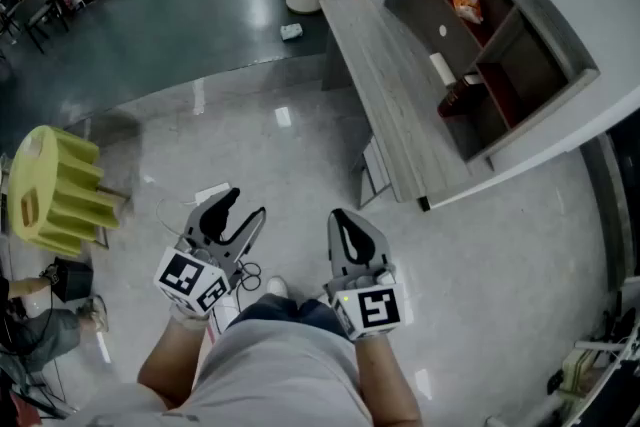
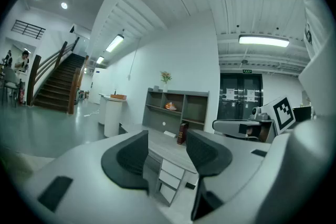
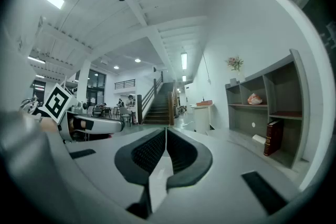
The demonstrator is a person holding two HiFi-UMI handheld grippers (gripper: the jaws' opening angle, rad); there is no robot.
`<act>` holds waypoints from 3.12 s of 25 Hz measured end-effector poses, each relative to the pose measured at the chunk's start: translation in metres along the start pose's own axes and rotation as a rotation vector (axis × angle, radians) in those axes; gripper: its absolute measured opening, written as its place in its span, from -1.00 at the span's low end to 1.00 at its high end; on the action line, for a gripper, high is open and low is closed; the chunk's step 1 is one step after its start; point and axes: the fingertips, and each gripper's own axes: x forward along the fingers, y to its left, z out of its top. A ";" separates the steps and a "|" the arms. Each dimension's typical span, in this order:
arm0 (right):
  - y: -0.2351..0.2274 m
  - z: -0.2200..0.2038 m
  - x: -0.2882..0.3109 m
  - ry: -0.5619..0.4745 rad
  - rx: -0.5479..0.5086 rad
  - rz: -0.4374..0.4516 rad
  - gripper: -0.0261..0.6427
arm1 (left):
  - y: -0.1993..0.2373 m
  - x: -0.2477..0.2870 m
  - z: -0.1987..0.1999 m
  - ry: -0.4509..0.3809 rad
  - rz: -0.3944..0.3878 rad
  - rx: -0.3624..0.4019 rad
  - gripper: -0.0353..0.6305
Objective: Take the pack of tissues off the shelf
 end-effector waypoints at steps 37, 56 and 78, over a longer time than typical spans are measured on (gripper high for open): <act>-0.164 -0.022 0.342 0.021 -0.006 0.150 -0.86 | 0.240 0.242 0.039 -0.043 0.204 -0.065 -0.85; -0.423 0.015 0.459 0.015 0.050 -0.069 -0.85 | 0.277 0.449 0.091 0.033 0.202 -0.047 -0.84; -0.606 0.064 0.377 0.001 -0.046 -0.679 -0.63 | 0.259 0.593 0.115 0.072 -0.164 0.019 -0.85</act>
